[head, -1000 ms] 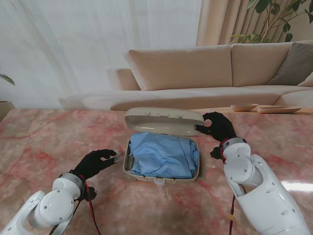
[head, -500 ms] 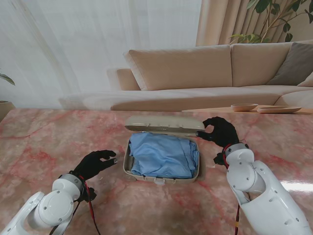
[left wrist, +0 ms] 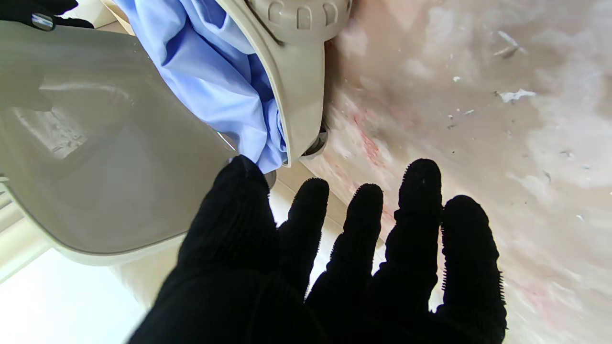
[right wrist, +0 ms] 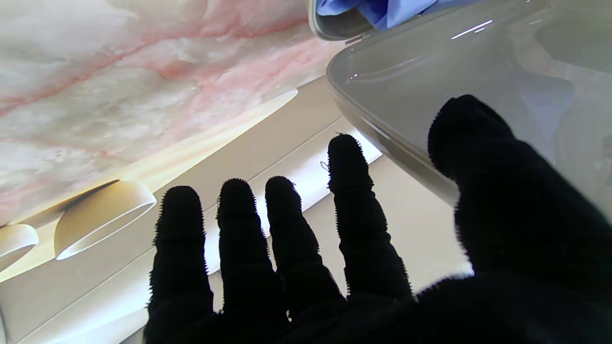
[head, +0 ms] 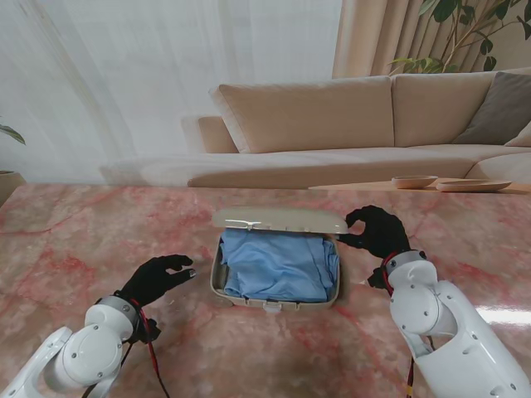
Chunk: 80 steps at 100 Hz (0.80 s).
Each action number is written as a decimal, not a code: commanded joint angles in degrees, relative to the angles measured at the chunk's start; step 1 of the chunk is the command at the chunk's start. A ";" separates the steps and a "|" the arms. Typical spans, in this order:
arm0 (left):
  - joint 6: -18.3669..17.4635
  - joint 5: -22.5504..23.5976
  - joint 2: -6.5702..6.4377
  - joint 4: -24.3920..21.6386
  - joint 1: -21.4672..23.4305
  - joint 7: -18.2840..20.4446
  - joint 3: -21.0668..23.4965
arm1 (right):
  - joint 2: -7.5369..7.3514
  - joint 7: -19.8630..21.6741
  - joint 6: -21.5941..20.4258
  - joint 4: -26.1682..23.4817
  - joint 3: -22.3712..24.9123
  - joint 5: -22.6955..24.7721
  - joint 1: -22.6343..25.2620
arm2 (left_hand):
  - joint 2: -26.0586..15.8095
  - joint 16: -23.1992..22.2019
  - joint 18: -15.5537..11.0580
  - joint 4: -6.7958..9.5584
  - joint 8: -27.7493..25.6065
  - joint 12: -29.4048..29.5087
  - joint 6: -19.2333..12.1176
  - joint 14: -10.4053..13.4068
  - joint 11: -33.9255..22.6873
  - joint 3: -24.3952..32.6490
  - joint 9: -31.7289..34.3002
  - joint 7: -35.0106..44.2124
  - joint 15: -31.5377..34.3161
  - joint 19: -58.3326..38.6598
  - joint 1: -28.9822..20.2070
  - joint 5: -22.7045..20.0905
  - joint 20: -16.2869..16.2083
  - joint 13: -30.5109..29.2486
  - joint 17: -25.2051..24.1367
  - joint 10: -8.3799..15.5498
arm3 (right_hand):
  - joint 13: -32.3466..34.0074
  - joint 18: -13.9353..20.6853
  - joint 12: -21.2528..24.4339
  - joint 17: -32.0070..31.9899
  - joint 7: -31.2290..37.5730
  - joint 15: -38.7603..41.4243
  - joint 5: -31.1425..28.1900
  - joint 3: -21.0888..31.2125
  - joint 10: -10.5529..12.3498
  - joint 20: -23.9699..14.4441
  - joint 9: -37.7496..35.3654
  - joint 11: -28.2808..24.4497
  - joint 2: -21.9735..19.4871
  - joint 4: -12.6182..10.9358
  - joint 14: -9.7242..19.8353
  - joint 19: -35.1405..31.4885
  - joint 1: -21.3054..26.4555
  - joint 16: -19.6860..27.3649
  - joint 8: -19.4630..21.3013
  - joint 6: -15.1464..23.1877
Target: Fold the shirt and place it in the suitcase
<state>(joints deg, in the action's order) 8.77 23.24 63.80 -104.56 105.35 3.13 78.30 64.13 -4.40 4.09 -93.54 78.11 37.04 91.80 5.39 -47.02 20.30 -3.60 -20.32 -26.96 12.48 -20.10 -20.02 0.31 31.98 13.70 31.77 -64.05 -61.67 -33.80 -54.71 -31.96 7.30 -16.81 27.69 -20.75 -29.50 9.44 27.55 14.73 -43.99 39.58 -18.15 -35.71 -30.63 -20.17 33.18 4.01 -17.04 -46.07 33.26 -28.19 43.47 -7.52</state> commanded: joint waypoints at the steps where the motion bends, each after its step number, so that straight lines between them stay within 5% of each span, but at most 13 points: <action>1: 0.03 0.13 0.14 -0.07 0.57 -0.25 -0.12 | -0.26 0.87 0.06 -0.23 0.28 0.11 1.07 | -2.48 0.29 1.48 1.02 -0.46 0.39 -2.34 -1.81 0.83 -2.07 0.86 0.15 -0.74 0.77 -1.32 0.81 0.46 1.74 -0.73 1.11 | 1.65 -0.71 0.31 -0.12 -1.03 -0.98 -0.73 1.13 0.93 -0.68 -0.14 1.23 0.23 -1.37 0.90 0.70 -0.82 1.30 0.92 0.54; 80: 0.50 0.32 0.14 -0.58 1.56 -0.30 0.31 | -0.69 2.64 -0.53 -1.02 2.21 0.17 5.98 | -2.51 0.30 1.48 1.02 -0.52 0.37 -2.38 -1.73 0.81 -2.07 0.93 0.22 -0.74 0.77 -1.30 0.72 0.46 1.69 -0.73 1.10 | 2.03 -0.71 0.12 -0.22 -1.43 -1.23 -0.79 0.03 0.94 -0.82 -0.92 1.70 -0.51 -1.47 0.90 1.23 -0.89 1.14 0.99 0.49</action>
<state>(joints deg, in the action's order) 9.07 23.42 63.83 -105.11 106.44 2.85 78.66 63.54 -2.71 3.52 -94.93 80.18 37.50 96.72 5.39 -47.02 20.31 -3.60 -20.32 -26.95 12.48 -20.11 -20.02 0.31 31.98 13.70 31.77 -64.05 -61.67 -33.81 -54.71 -31.96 7.30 -16.75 27.70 -20.75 -29.50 9.45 27.06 14.13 -43.99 39.58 -18.14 -35.71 -31.53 -19.44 33.18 4.01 -17.04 -45.64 34.06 -28.18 43.48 -7.52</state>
